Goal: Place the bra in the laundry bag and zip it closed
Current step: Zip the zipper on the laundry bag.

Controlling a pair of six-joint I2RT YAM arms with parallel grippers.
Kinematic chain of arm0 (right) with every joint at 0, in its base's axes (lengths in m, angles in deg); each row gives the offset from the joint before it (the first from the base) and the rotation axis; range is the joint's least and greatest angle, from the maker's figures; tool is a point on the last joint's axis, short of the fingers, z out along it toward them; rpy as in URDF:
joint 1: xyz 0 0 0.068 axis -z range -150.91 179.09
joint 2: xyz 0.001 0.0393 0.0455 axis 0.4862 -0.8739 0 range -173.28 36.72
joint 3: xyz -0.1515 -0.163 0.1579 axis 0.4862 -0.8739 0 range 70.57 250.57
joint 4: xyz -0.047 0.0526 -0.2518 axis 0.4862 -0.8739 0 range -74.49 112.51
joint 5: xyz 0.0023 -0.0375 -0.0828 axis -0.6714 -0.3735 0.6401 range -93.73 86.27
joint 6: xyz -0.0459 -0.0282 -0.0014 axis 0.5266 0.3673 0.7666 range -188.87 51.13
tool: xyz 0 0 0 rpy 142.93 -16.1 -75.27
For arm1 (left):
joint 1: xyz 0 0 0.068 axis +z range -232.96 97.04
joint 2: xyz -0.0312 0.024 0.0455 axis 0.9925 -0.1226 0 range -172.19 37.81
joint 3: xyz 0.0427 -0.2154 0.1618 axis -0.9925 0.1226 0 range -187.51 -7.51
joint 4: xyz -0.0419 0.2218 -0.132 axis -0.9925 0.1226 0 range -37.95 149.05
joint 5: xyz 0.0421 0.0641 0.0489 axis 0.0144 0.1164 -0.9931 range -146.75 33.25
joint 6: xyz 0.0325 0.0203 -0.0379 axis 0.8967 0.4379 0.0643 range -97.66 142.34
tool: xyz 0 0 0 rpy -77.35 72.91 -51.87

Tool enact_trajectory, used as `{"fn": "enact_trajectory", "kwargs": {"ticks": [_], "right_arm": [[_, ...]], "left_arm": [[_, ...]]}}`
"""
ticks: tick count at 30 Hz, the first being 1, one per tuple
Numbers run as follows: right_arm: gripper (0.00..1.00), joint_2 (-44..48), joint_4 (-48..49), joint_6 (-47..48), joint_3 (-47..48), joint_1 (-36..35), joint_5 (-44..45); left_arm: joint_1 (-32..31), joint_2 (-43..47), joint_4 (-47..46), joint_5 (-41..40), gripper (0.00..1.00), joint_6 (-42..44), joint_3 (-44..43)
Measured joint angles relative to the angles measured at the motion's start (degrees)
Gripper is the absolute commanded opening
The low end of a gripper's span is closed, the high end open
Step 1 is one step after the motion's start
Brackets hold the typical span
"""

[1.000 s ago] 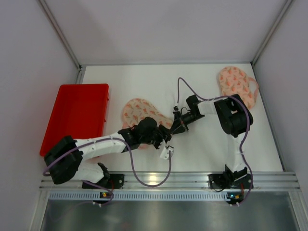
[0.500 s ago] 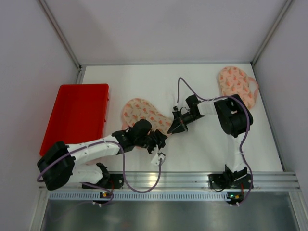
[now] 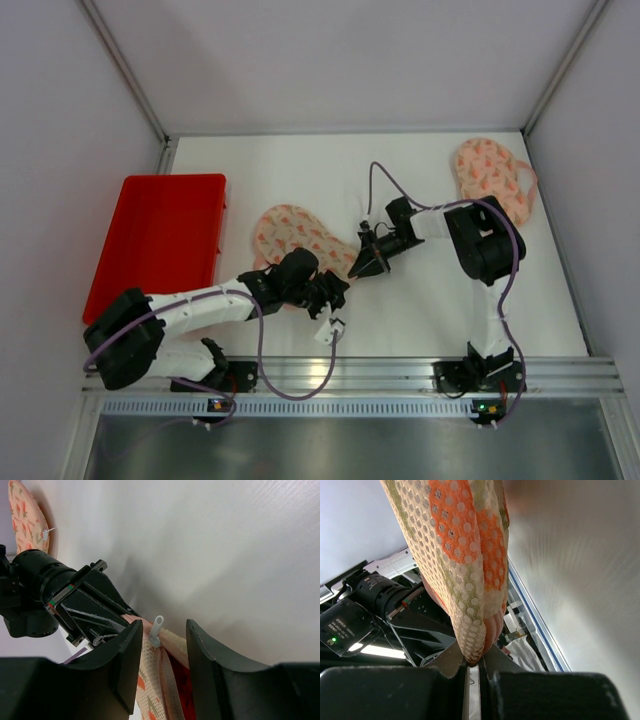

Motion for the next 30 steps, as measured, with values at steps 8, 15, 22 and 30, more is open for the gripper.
{"fn": "enact_trajectory", "kwargs": {"ticks": [8, 15, 22, 30], "right_arm": [[0.00, 0.00, -0.96, 1.57, 0.02, -0.72, 0.39], [0.00, 0.00, -1.27, 2.84, 0.13, -1.03, 1.81], [0.00, 0.00, -1.40, 2.86, 0.20, -1.05, 2.03], [0.00, 0.00, -1.42, 2.86, 0.20, -1.16, 2.03]], "left_arm": [[0.00, -0.37, -0.81, -0.44, 0.36, 0.04, 0.02], [0.00, -2.14, -1.49, -0.52, 0.35, 0.07, 0.02], [-0.31, -2.19, -2.25, -0.55, 0.35, 0.61, 0.02], [-1.53, -3.65, -3.91, -2.27, 0.19, 1.05, 0.02]]}}
